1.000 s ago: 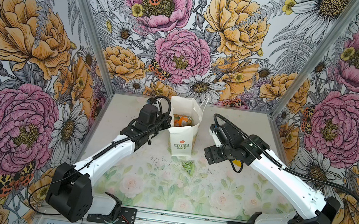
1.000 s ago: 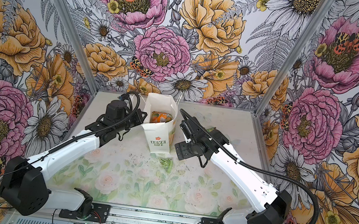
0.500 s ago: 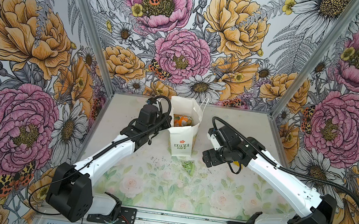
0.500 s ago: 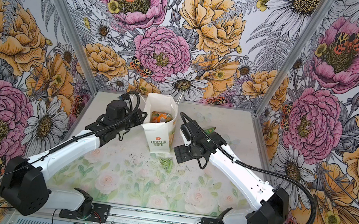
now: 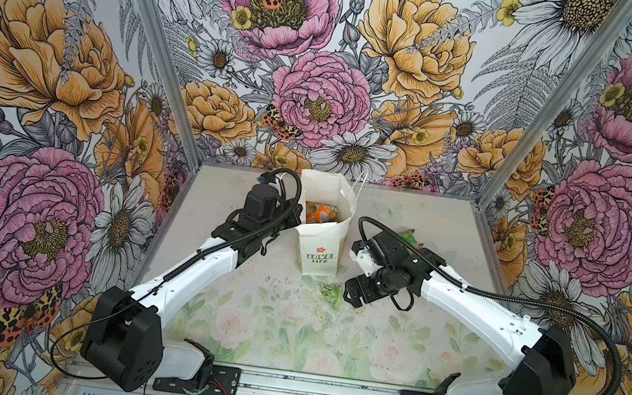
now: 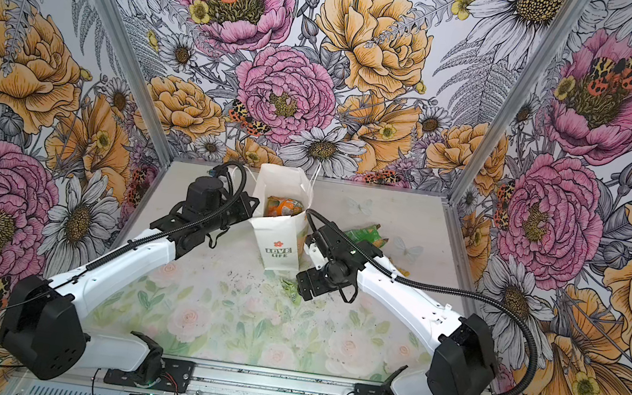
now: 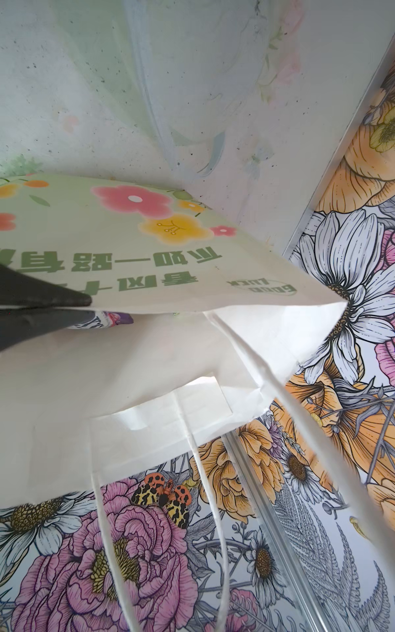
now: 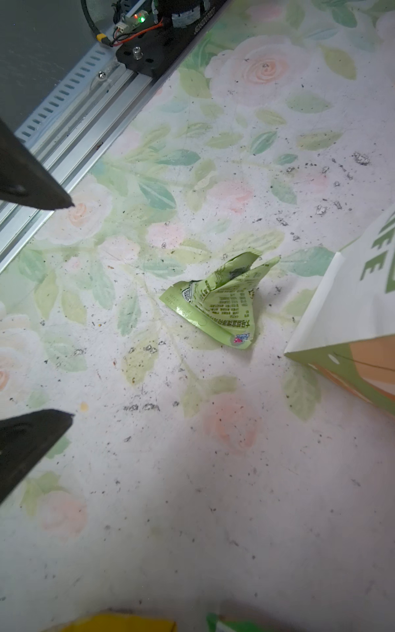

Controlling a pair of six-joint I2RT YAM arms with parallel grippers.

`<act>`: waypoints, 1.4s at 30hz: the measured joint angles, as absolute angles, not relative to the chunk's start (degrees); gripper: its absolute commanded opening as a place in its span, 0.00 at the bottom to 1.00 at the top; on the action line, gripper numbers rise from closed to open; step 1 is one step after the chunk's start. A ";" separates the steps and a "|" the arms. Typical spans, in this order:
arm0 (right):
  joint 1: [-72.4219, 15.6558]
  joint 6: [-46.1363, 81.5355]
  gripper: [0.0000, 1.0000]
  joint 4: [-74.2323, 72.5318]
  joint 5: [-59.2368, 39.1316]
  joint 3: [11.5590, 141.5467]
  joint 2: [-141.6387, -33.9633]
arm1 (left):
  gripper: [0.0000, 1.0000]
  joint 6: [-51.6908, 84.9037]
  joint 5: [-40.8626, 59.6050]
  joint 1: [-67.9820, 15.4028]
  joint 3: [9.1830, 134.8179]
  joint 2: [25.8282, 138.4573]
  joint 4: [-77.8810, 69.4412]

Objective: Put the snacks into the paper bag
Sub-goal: 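Lower the right gripper onto the small crumpled green packet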

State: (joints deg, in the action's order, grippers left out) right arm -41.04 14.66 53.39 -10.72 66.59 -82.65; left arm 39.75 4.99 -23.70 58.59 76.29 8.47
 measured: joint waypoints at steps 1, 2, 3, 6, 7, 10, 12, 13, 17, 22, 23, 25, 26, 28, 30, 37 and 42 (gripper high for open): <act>-41.25 14.41 0.93 52.38 -10.98 65.98 -82.65 | 0.00 39.75 4.99 -23.70 58.59 76.29 8.47; -41.47 14.09 0.93 51.13 -11.25 65.30 -82.65 | 0.00 39.75 4.99 -23.70 58.59 76.29 8.47; -41.71 13.80 0.93 49.84 -11.49 64.64 -82.65 | 0.00 39.75 4.99 -23.70 58.59 76.29 8.47; -42.06 13.06 0.93 46.63 -12.34 63.18 -82.63 | 0.00 39.75 4.99 -23.70 58.59 76.29 8.47; -42.09 12.75 0.93 45.56 -12.62 62.72 -82.63 | 0.00 39.75 4.99 -23.70 58.59 76.29 8.49; -42.22 11.99 0.93 43.07 -13.43 61.56 -82.63 | 0.00 39.75 4.99 -23.70 58.59 76.29 8.47; -42.22 11.68 0.93 41.89 -13.61 61.10 -82.63 | 0.00 39.75 4.99 -23.70 58.59 76.29 8.47; -42.37 11.46 0.93 41.23 -13.63 60.97 -82.65 | 0.00 39.75 4.99 -23.70 58.59 76.29 8.47; -42.63 11.40 0.93 38.57 -13.78 60.82 -83.00 | 0.00 39.75 4.99 -23.70 58.59 76.29 8.47; -42.85 11.40 0.92 34.30 -13.63 58.89 -84.38 | 0.00 39.72 4.99 -23.68 58.59 76.29 8.47; -42.85 11.40 0.92 33.52 -13.54 58.30 -84.62 | 0.00 39.72 4.99 -23.59 58.59 76.29 8.49; -43.00 11.40 0.92 32.62 -13.32 57.54 -85.08 | 0.00 39.72 5.02 -23.35 58.59 76.29 8.54; -43.07 11.38 0.92 32.10 -13.15 57.19 -85.30 | 0.00 39.75 5.02 -23.35 58.59 76.29 8.56; -43.20 11.40 0.91 30.92 -13.04 56.69 -85.71 | 0.00 39.72 5.02 -23.33 58.59 76.29 8.56; -43.44 11.42 0.91 30.02 -12.38 56.51 -86.32 | 0.00 39.75 5.04 -23.33 58.59 76.29 8.56; -44.49 11.40 0.89 26.55 -10.68 56.38 -88.01 | 0.00 39.75 5.04 -23.33 58.59 76.29 8.56; -44.73 11.40 0.88 23.51 -10.02 55.16 -90.06 | 0.00 39.75 5.04 -23.33 58.59 76.29 8.56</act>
State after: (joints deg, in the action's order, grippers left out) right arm -44.73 11.40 23.51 -10.02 55.16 -90.06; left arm 39.75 5.04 -23.33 58.59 76.29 8.56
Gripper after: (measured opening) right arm 0.885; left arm 0.049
